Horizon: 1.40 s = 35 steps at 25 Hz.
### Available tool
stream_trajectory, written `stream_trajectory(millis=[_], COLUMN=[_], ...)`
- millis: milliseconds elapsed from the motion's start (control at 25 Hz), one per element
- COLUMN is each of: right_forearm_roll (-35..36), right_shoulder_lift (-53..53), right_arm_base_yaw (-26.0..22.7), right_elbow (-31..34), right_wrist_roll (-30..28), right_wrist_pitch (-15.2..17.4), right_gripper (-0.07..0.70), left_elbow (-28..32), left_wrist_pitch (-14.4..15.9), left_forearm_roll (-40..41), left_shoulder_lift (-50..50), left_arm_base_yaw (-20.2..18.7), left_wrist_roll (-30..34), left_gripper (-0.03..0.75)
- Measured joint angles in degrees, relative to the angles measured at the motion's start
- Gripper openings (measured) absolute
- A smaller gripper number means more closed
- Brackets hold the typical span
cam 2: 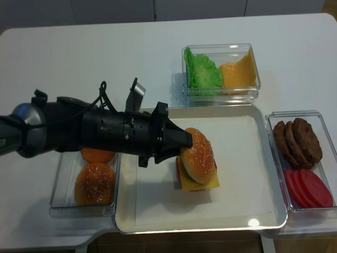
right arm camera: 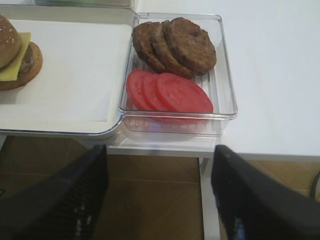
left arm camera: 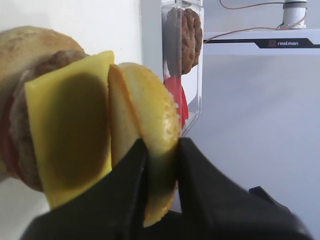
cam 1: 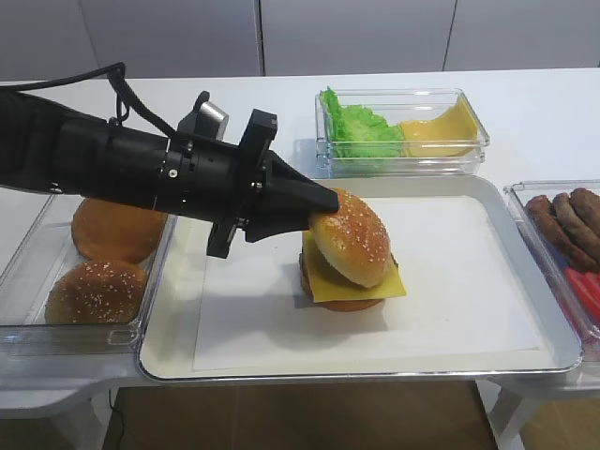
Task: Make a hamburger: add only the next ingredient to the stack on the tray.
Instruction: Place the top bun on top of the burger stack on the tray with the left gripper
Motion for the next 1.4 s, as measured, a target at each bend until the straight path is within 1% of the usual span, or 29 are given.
stream_trajectory(millis=[440,520,840,1240,1400], right_forearm_roll=[0.0,0.0,0.0,0.0,0.0], right_shoulder_lift=[0.0,0.0,0.0,0.0,0.0], right_arm_base_yaw=[0.0,0.0,0.0,0.0,0.0], right_elbow=[0.0,0.0,0.0,0.0,0.0], right_wrist_roll=[0.0,0.0,0.0,0.0,0.0], right_wrist_pitch=[0.0,0.0,0.0,0.0,0.0], right_gripper=[0.492,0.492,0.492,0.492,0.492], left_elbow=[0.0,0.0,0.0,0.0,0.0], left_wrist_pitch=[-0.4,-0.4,-0.6,-0.6,-0.6], left_forearm_roll=[1.2,1.3,1.4,1.4,1.4], left_shoulder_lift=[0.0,0.0,0.0,0.0,0.0], left_arm_base_yaw=[0.0,0.0,0.0,0.3,0.5], left_wrist_roll=[0.1,0.2,0.3,2.1,3.0], left_gripper=[0.127,0.137,0.276,0.397,0.43])
